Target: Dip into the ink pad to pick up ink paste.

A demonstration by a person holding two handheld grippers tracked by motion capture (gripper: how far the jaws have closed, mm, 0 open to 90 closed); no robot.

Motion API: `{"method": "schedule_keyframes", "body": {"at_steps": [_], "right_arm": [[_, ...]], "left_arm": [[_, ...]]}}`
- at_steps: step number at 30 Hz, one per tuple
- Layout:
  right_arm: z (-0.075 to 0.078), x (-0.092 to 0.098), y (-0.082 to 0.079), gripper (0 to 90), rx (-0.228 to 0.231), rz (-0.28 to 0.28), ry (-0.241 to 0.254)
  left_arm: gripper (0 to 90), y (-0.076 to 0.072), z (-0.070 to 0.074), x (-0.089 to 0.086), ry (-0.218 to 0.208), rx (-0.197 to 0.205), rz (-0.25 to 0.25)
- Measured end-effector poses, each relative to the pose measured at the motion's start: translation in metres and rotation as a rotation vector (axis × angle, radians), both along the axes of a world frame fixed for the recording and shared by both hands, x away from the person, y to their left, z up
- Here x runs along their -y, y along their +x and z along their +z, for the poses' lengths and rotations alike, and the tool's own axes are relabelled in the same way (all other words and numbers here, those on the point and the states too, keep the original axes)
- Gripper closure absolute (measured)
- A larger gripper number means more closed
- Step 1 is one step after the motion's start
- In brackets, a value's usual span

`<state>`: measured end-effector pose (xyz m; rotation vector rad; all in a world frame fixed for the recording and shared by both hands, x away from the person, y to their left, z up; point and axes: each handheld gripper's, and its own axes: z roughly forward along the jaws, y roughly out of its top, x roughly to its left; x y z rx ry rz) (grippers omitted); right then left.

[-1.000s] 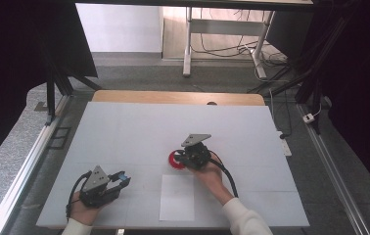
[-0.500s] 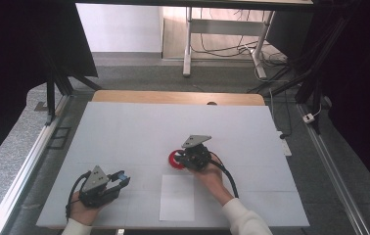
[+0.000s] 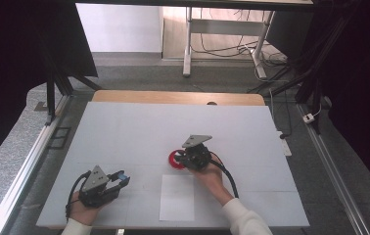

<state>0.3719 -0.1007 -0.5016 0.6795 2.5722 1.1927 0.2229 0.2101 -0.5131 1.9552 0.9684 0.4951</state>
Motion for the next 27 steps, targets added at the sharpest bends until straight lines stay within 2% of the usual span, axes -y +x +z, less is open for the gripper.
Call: {"method": "schedule_keyframes", "body": {"at_steps": [7,9,13,22,27], "right_arm": [[0.001,-0.003,-0.004,75.4,0.038,0.0,-0.015],[0.003,-0.002,-0.004,75.3,0.035,-0.006,0.013],[0.003,0.002,-0.002,75.3,0.015,-0.016,0.035],[0.015,0.006,-0.005,75.2,0.045,-0.02,0.089],[0.021,0.01,-0.006,75.2,0.045,-0.024,0.117]], "left_arm": [[64.7,0.001,0.0,0.0,0.0,-0.001,-0.001],[64.7,0.0,0.0,-0.001,-0.001,0.0,-0.001],[64.7,0.0,0.0,-0.002,-0.003,0.001,0.0],[64.7,0.001,0.0,-0.003,-0.004,0.002,-0.001],[64.7,0.002,0.0,-0.002,-0.006,0.003,0.001]]}}
